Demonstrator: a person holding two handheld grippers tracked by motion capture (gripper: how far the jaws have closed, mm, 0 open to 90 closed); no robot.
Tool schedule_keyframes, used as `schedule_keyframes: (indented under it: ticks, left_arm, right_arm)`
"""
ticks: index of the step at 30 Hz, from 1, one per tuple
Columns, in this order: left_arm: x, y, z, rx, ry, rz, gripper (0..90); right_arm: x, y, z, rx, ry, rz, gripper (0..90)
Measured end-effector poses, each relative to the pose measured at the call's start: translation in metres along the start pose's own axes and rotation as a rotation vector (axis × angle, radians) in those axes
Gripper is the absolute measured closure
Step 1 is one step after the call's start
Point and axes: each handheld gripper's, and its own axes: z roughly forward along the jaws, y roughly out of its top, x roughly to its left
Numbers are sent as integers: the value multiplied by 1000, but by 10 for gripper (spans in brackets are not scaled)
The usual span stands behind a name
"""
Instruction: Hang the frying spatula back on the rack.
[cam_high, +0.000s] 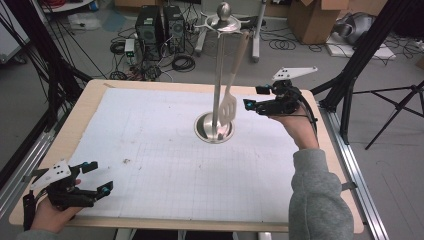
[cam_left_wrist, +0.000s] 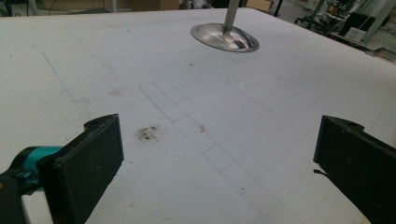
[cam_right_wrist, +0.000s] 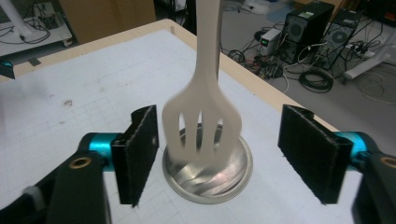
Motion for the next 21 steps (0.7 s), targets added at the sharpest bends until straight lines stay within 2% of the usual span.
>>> schedule_keyframes:
  ticks: [5, 6, 8, 9, 12, 13, 18, 21]
  left_arm:
    - [0, 1, 1, 1, 2, 5, 20]
    - [1, 2, 1, -18, -5, -9, 20]
    - [1, 3, 0, -35, -3, -14, 20]
    - [1, 4, 0, -43, -2, -12, 20]
    - [0, 7, 0, -67, -3, -13, 20]
    - [0, 7, 0, -71, -2, -11, 20]
    - [1, 8, 2, -72, -1, -8, 20]
    - [1, 9, 3, -71, -3, -6, 20]
  right_arm:
    - [2, 0, -3, -10, 7, 20, 150]
    - [6, -1, -4, -25, 4, 19, 147]
    - [7, -2, -5, -38, 9, 13, 147]
    - [13, -5, -6, -58, 14, 5, 147]
    - [16, -8, -7, -62, 18, -6, 146]
    - [19, -10, -7, -50, 14, -13, 145]
    - [25, -16, -10, -61, 9, -25, 145]
    - [27, -24, -10, -57, 4, -14, 142]
